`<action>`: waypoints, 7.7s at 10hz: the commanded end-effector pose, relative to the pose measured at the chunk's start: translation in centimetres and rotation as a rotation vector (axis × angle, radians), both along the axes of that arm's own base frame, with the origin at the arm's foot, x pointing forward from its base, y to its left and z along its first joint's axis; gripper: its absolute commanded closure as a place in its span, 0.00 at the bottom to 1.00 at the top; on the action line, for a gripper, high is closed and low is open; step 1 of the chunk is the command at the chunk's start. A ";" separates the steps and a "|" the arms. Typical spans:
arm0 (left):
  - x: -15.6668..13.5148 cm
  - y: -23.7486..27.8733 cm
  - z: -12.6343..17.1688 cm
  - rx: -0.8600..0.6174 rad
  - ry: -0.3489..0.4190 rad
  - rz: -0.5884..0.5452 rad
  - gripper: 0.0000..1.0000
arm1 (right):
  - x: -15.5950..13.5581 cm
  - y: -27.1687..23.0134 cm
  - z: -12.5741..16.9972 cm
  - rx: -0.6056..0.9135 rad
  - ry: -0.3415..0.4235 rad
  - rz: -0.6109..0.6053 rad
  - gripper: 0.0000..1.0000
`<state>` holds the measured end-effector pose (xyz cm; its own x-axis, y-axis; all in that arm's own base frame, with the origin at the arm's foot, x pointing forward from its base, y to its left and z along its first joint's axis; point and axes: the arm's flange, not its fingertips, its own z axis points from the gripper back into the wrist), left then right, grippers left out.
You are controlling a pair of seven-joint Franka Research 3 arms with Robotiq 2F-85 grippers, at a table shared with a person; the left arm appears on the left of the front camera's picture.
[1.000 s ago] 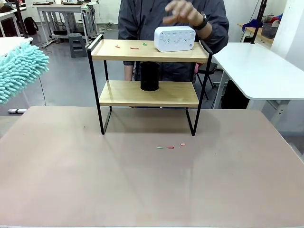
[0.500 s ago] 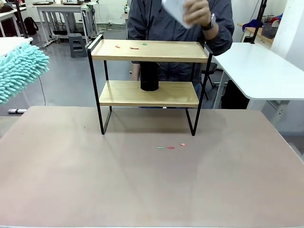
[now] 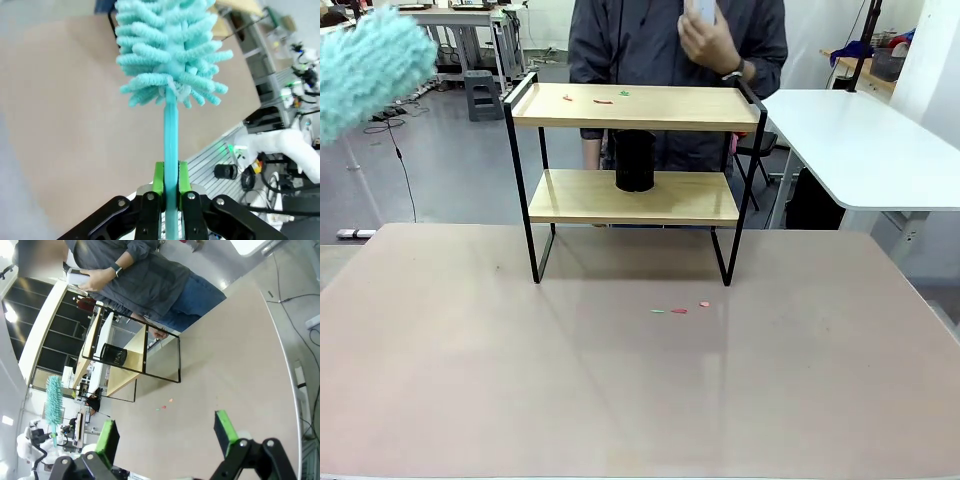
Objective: Clean the shelf.
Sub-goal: Clean the remaining tier of the Shelf with the Duster once objects are removed, then hand the Duster back to the human.
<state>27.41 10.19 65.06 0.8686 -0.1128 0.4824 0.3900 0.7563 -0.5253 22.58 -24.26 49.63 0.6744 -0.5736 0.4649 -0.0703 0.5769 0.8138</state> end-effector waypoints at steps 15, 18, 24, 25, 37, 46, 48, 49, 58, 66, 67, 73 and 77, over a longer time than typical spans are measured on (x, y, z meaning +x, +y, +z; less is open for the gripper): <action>11.5 -22.3 7.7 0.270 0.121 0.298 0.88 | 0.2 0.0 0.1 -0.007 -0.034 0.002 0.00; 13.6 -25.3 6.8 0.317 0.124 0.280 0.88 | 0.2 0.0 0.1 -0.007 -0.034 0.002 0.00; 14.8 -30.1 3.1 0.364 0.174 0.085 0.88 | 0.2 0.0 0.1 -0.007 -0.034 0.002 0.00; 14.9 -30.6 2.9 0.322 0.167 0.058 0.88 | 0.2 0.0 0.1 -0.007 -0.034 0.002 0.00; 8.2 -17.9 7.8 0.007 0.145 -0.964 0.88 | 0.2 0.0 0.1 -0.007 -0.034 0.002 0.00; 5.0 11.1 -4.5 0.066 0.056 -0.070 0.88 | 0.2 0.0 0.1 -0.007 -0.034 0.002 0.00; 5.0 11.1 -4.5 0.066 0.056 -0.070 0.88 | 0.2 0.0 0.1 -0.007 -0.034 0.002 0.00; 5.0 11.1 -4.5 0.066 0.056 -0.070 0.88 | 0.2 0.0 0.1 -0.007 -0.034 0.002 0.00; 5.0 11.1 -4.5 0.066 0.056 -0.070 0.88 | 0.2 0.0 0.1 -0.007 -0.034 0.002 0.00; 2.0 7.5 3.1 -0.040 -0.298 -0.482 0.88 | 5.2 5.8 13.4 -0.145 -0.300 0.093 0.00; 1.6 5.0 3.9 0.008 -0.308 -0.677 0.88 | 6.5 8.6 14.4 -0.164 -0.337 0.142 0.00; 2.1 -10.0 -1.9 0.422 0.000 -1.206 0.88 | 6.2 18.8 13.8 -0.171 -0.298 0.468 0.00; 2.8 -16.8 -0.4 0.389 -0.040 -1.346 0.88 | 7.7 23.5 12.3 -0.239 -0.245 0.757 0.00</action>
